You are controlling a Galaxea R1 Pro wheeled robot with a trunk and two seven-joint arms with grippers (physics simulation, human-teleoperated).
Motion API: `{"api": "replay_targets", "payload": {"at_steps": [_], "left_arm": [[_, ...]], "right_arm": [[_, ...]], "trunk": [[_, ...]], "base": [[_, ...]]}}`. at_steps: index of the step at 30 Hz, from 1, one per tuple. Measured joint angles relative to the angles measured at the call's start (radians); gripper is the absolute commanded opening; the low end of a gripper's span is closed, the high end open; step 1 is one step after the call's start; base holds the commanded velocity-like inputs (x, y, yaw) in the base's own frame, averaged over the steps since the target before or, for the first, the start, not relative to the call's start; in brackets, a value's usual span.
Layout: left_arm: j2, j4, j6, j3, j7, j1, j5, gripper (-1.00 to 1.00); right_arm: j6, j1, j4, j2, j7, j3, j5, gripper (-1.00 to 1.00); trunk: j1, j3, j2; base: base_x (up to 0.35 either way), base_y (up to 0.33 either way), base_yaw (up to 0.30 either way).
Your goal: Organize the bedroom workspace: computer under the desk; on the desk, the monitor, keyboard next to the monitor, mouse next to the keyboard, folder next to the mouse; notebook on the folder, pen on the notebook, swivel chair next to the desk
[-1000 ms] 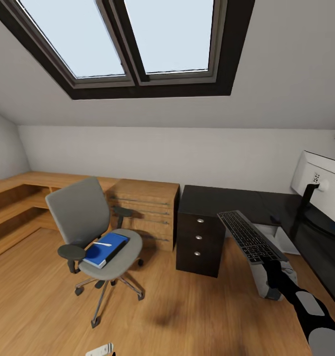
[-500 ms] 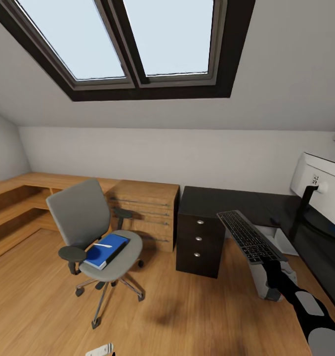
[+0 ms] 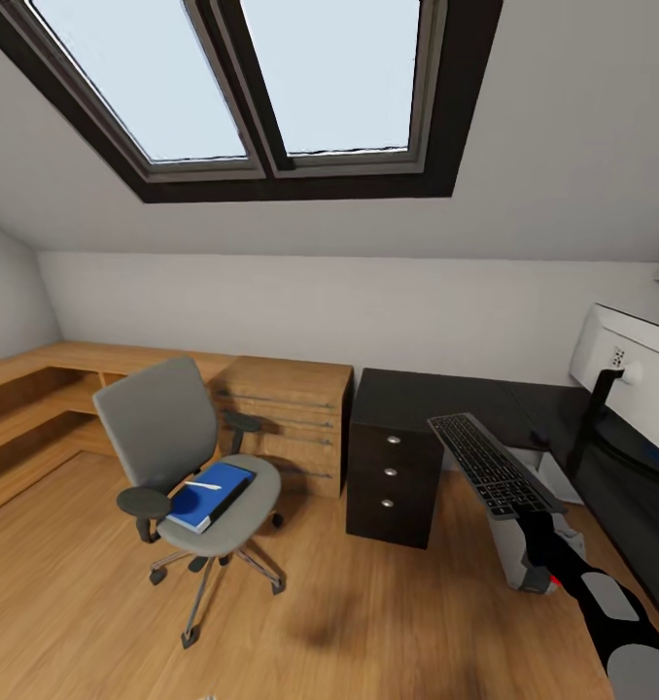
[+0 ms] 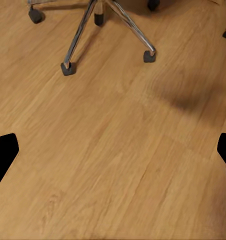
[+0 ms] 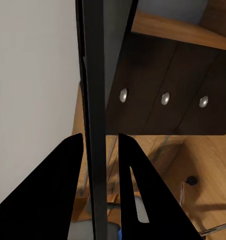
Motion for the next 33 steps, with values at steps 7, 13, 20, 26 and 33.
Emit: {"api": "replay_targets", "payload": {"at_steps": [7,13,20,26,33], "left_arm": [[0.01,0.005,-0.145,0.001,-0.004,0.076,0.002,1.0],[0.034,0.005,-0.268,0.001,-0.012,0.135,0.004,1.0],[0.04,0.004,-0.299,0.0,-0.014,0.142,0.004,1.0],[0.037,0.005,-0.375,-0.001,-0.015,0.151,0.002,1.0],[0.036,0.005,-0.422,-0.001,-0.015,0.165,0.001,1.0]], "right_arm": [[-0.003,0.0,0.0,-0.001,0.0,0.0,0.001,-1.0],[-0.008,0.0,-0.001,-0.002,0.009,0.001,0.002,-1.0],[-0.009,0.0,0.0,-0.002,0.019,0.002,0.003,-1.0],[-0.008,0.0,0.002,0.001,0.02,0.003,0.002,-1.0],[-0.008,0.0,0.003,0.003,0.02,0.003,0.003,-1.0]], "trunk": [[-0.027,0.022,0.049],[-0.05,0.041,0.091],[-0.077,0.063,0.14],[-0.1,0.082,0.182],[-0.123,0.101,0.225]], "base": [[0.0,0.0,-0.163],[0.0,0.0,-0.25],[0.0,0.0,-0.189],[0.0,0.0,-0.03],[0.0,0.0,-0.004]]}}
